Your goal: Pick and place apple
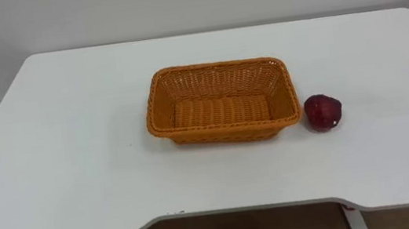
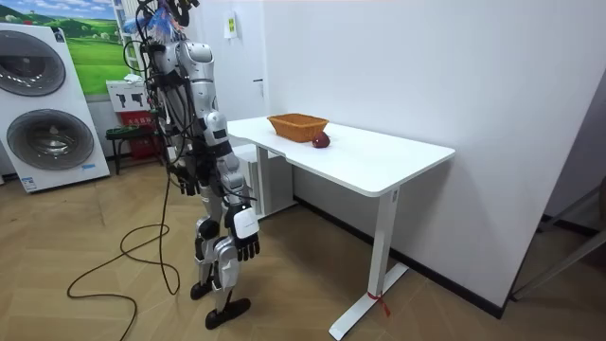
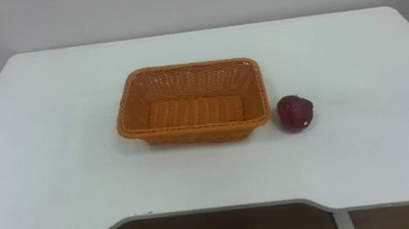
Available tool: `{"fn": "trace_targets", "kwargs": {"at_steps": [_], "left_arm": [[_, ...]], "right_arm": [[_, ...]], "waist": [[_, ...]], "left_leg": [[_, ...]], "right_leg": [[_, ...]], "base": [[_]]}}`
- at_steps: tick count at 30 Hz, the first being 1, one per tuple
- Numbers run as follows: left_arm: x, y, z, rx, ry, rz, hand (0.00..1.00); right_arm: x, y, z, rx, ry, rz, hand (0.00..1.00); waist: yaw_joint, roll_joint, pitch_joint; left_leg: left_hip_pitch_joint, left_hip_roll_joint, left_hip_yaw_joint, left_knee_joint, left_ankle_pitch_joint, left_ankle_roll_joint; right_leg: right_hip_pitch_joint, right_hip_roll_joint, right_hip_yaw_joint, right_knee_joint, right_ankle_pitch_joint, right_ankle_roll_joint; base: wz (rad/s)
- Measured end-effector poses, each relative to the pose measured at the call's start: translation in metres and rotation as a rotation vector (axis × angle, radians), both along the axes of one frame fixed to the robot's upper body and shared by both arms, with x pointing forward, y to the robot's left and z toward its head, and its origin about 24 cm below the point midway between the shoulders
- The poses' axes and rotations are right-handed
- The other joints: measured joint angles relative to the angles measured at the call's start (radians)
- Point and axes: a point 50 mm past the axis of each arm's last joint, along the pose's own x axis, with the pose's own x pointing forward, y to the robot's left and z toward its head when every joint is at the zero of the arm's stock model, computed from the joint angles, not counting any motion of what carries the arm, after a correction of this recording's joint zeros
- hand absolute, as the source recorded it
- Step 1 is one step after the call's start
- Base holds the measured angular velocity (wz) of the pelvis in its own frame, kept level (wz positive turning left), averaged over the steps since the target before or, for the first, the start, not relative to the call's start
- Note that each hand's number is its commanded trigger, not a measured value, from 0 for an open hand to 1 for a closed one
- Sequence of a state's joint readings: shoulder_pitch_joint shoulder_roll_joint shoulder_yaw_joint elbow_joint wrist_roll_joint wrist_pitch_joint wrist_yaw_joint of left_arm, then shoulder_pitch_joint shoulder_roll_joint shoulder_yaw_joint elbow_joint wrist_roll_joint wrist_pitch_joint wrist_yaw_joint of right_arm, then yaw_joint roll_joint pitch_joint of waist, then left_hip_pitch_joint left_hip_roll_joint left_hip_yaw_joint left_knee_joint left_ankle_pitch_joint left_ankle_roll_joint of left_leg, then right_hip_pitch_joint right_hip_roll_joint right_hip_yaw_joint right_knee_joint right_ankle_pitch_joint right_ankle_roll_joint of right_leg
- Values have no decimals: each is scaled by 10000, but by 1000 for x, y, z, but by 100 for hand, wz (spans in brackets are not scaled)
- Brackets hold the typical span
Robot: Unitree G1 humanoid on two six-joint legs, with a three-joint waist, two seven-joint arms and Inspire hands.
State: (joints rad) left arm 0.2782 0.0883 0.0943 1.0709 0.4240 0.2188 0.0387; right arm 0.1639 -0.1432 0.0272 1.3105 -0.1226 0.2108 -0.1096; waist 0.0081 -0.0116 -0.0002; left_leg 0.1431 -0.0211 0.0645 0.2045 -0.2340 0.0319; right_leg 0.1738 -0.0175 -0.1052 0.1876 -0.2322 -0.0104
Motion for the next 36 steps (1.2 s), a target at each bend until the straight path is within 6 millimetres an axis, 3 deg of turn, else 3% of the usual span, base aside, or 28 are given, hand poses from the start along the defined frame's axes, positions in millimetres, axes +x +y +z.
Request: {"fn": "trace_targets", "kwargs": {"at_steps": [6, 12, 15, 19, 22, 26, 36], "left_arm": [[1, 0, 0, -3, -21, 1, 0], [-1, 0, 0, 63, 22, 20, 0], [-1, 1, 0, 195, -67, 156, 0], [-2, 5, 1, 271, -142, 476, 0], [-9, 9, 2, 383, -280, 1145, 0], [-11, 14, 4, 542, -692, 1836, 0], [-5, 23, 9, 974, -1654, 1816, 0]], "right_arm": [[2, 0, 0, 2, -56, -46, 0], [2, -1, 0, -307, -411, -1402, 0], [2, -3, 1, -663, -1097, -3892, 0], [3, -4, 1, -901, -2283, -8591, 0], [15, -11, 3, -1044, -3392, -11557, 0], [42, -27, 11, -1514, -5165, -14852, 0], [100, -81, 62, -3221, -9300, -16332, 0]], "waist": [[15, -2, -2], [-23, -12, -3], [-38, -28, 3], [-126, -44, 7], [-335, -107, -11], [-569, -157, 30], [-664, -229, -7]], "left_leg": [[25, 1, -4, 0, 0, 0], [51, -4, 18, -3, 0, 0], [51, -1, 20, -8, 0, 1], [53, 3, 37, -4, 0, 0], [65, -2, 89, 0, 0, 0], [18, -4, 148, 10, -2, 5], [-200, -21, 170, 3, -6, 13]], "right_leg": [[-1, 2, -23, -8, 0, 1], [21, -5, 12, 4, -10, 5], [22, -3, 22, -4, -15, 7], [42, -1, -25, -4, -14, 5], [51, -7, -20, 3, -14, 6], [-58, -14, 35, 5, -35, 26], [-246, 6, 177, -1, -26, 40]], "base": [[0], [0], [0], [0], [-3], [-4], [-1]]}}
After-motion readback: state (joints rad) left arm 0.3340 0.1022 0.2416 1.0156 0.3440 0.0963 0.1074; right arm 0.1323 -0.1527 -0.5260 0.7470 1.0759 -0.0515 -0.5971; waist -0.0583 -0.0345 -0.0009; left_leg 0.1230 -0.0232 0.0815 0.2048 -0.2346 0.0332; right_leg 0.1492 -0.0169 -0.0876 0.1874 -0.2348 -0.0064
